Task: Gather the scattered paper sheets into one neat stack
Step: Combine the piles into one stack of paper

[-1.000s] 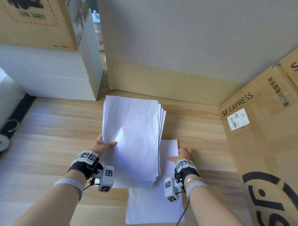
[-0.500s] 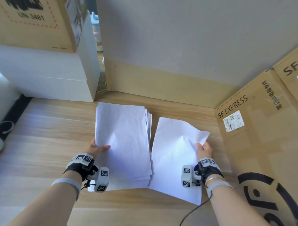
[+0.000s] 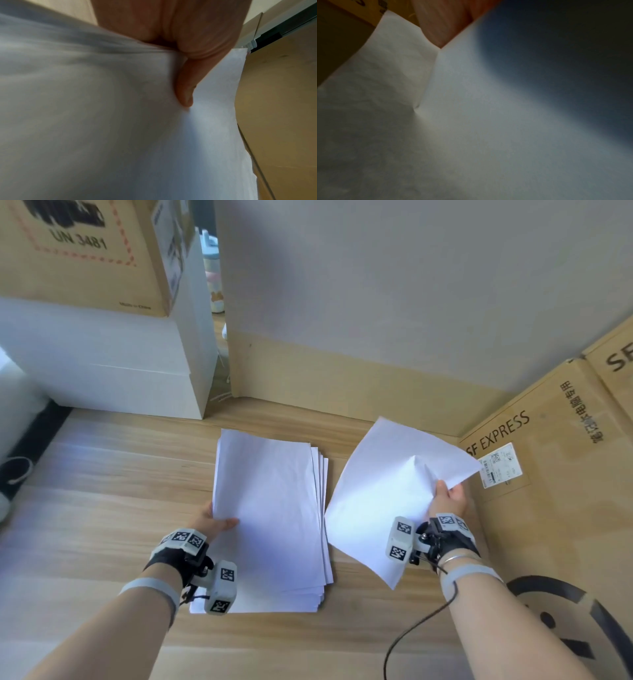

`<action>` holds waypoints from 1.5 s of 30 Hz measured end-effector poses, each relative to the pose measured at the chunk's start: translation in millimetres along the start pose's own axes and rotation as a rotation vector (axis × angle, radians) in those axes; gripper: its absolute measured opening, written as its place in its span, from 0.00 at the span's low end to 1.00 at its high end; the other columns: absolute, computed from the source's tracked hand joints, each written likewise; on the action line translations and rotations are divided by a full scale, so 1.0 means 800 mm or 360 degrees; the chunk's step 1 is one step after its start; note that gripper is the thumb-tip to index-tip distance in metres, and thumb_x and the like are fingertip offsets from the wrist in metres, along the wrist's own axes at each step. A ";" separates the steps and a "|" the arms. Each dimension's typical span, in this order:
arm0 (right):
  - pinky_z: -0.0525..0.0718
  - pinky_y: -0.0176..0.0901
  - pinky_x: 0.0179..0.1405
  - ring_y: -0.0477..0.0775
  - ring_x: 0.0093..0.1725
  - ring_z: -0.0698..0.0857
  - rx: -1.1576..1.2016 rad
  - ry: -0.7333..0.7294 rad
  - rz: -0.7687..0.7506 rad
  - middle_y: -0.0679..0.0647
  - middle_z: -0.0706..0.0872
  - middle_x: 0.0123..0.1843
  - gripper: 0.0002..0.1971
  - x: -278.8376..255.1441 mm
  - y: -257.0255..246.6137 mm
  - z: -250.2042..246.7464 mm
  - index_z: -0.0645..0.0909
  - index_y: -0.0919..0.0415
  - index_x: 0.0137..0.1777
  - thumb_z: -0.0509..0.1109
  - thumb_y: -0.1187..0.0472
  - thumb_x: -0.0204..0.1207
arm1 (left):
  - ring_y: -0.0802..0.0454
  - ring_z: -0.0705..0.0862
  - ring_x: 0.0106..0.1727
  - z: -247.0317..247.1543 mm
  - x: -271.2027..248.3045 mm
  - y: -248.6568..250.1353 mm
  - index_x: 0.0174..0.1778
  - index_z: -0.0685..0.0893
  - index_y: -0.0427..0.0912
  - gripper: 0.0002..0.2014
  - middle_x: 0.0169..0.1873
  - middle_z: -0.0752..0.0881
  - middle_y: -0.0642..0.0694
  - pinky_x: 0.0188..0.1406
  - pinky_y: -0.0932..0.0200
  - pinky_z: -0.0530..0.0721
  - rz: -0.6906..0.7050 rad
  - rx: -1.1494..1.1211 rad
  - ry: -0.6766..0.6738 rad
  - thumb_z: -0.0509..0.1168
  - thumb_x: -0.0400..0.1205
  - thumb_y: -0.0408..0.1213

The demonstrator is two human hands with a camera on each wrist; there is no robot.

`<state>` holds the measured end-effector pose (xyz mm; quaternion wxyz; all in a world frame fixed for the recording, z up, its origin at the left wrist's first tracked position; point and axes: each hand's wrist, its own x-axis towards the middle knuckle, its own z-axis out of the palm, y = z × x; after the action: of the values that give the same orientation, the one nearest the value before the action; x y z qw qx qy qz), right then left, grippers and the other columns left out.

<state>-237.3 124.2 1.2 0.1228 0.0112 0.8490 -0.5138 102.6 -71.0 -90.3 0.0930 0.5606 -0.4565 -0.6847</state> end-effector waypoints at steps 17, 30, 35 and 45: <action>0.78 0.46 0.50 0.60 0.53 0.83 0.0136 0.0189 0.0076 0.67 0.83 0.61 0.12 0.014 -0.025 -0.003 0.75 0.70 0.57 0.57 0.62 0.82 | 0.38 0.80 0.52 0.005 0.002 -0.002 0.69 0.75 0.35 0.27 0.52 0.82 0.36 0.62 0.33 0.78 -0.0129 0.0000 0.0010 0.65 0.73 0.16; 0.71 0.41 0.49 0.54 0.51 0.77 -0.0130 -0.0310 -0.0018 0.68 0.83 0.62 0.16 -0.039 0.009 0.056 0.76 0.69 0.63 0.56 0.69 0.78 | 0.44 0.80 0.41 0.032 -0.009 0.007 0.71 0.70 0.29 0.30 0.43 0.82 0.41 0.40 0.50 0.78 -0.0106 -0.0057 -0.0167 0.66 0.72 0.14; 0.71 0.39 0.54 0.54 0.56 0.78 -0.0297 -0.0701 -0.0034 0.65 0.81 0.67 0.21 -0.056 0.028 0.088 0.72 0.70 0.69 0.52 0.75 0.78 | 0.39 0.83 0.50 0.045 -0.011 0.012 0.72 0.70 0.33 0.21 0.51 0.84 0.39 0.48 0.52 0.85 -0.0068 -0.0194 -0.0101 0.60 0.82 0.32; 0.71 0.52 0.74 0.58 0.75 0.72 -0.0546 -0.1005 -0.0004 0.54 0.71 0.76 0.38 -0.084 0.068 0.104 0.60 0.53 0.79 0.72 0.65 0.71 | 0.44 0.84 0.46 0.054 -0.015 0.008 0.68 0.72 0.26 0.33 0.43 0.87 0.39 0.49 0.49 0.84 -0.0049 0.0002 -0.0169 0.73 0.65 0.18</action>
<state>-147.7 84.6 -68.2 0.3785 -0.1698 0.8432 -0.3420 67.2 -44.4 -79.6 0.0576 0.5305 -0.4525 -0.7145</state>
